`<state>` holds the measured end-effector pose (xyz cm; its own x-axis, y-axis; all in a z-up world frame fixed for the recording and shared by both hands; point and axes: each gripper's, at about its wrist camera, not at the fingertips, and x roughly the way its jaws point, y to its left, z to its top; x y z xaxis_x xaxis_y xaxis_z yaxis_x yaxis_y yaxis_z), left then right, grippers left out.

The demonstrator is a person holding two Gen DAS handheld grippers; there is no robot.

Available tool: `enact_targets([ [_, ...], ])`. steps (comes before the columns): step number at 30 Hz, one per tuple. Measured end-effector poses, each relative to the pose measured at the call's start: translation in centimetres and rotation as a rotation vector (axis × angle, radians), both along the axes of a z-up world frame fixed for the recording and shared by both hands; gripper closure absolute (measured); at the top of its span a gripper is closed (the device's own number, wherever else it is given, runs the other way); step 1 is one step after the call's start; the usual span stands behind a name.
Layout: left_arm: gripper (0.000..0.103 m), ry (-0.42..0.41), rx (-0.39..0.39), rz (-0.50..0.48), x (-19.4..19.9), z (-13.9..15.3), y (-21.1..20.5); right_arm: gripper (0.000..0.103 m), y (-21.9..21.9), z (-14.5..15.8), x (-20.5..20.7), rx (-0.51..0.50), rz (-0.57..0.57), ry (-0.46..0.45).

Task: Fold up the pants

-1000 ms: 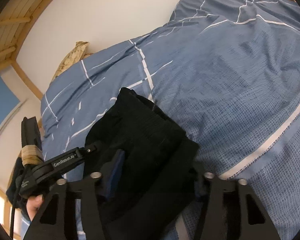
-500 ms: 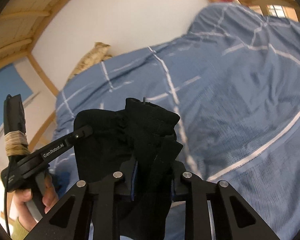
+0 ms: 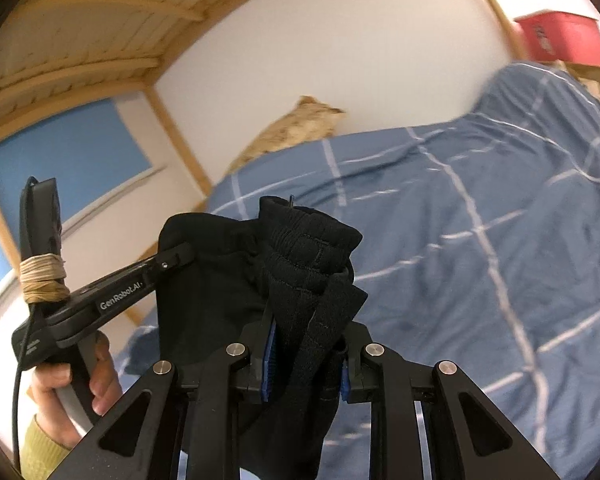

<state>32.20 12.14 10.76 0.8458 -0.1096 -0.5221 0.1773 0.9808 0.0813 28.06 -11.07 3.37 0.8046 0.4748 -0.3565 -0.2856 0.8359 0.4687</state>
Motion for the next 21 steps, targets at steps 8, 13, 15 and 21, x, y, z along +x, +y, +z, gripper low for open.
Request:
enact_targets([
  [8,0.094,-0.005,0.074,0.132,1.0,0.2,10.5,0.078,12.0,1.8,1.3,-0.005,0.130,-0.040],
  [13,0.094,0.017,0.079,0.194,2.5,-1.3,16.5,0.078,18.4,1.0,2.7,-0.021,0.194,-0.034],
  [15,0.094,0.037,0.084,0.209,3.2,-2.3,18.1,0.078,20.1,0.2,3.3,-0.023,0.209,-0.030],
  [21,0.094,0.110,0.074,0.237,4.6,-6.1,21.0,0.078,23.6,-2.8,4.8,-0.042,0.224,0.033],
])
